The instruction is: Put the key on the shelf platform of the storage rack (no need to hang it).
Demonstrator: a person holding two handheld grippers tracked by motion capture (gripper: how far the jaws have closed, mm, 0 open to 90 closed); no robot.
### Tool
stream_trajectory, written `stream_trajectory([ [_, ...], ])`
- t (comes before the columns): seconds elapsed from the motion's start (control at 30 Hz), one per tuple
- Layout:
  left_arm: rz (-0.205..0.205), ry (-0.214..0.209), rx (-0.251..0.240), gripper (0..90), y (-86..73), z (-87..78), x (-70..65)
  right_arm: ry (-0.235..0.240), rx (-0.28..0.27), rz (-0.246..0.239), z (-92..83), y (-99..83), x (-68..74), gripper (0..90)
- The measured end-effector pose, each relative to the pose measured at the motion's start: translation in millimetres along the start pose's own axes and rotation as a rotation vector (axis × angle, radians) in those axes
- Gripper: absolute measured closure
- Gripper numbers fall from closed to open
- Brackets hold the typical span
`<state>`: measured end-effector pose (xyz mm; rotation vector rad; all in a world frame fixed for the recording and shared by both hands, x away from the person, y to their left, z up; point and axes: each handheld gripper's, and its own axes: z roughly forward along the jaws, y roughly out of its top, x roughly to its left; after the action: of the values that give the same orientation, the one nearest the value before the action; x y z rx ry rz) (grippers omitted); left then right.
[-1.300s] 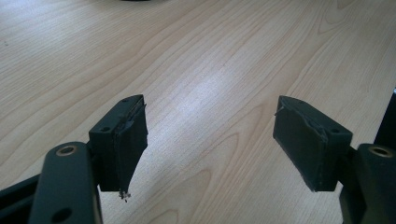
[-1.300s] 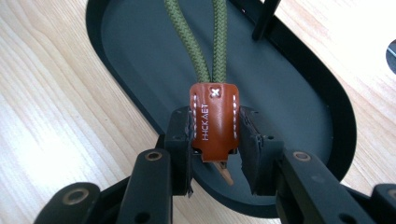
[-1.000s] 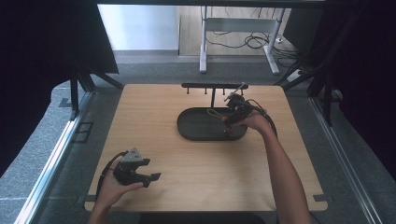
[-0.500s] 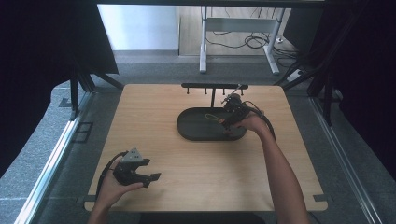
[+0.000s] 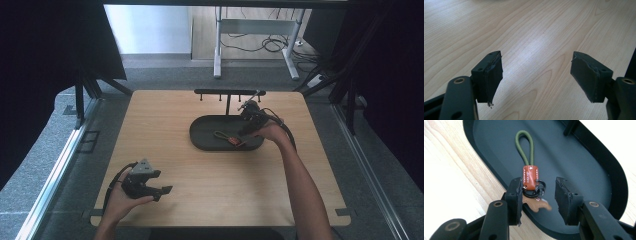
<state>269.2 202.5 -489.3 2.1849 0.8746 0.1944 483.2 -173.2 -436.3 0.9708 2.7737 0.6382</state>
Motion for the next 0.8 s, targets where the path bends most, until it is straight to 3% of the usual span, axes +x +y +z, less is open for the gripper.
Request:
stream_trajectory([
  [0.23, 0.001, -0.003, 0.001, 26.2, 0.5, 1.4, -1.1, 0.007, -0.051, 0.038, -11.8, -6.3, 2.8, 53.3],
  [0.53, 0.005, -0.002, 0.006, 26.2, 1.0, 1.8, -1.7, 0.016, -0.122, 0.044, -31.8, -28.2, 8.1, 50.0],
  [0.8, 0.009, -0.002, 0.007, 26.2, 2.5, 1.8, -3.7, 0.013, -0.209, 0.043, -52.8, -56.6, 25.9, 47.4],
])
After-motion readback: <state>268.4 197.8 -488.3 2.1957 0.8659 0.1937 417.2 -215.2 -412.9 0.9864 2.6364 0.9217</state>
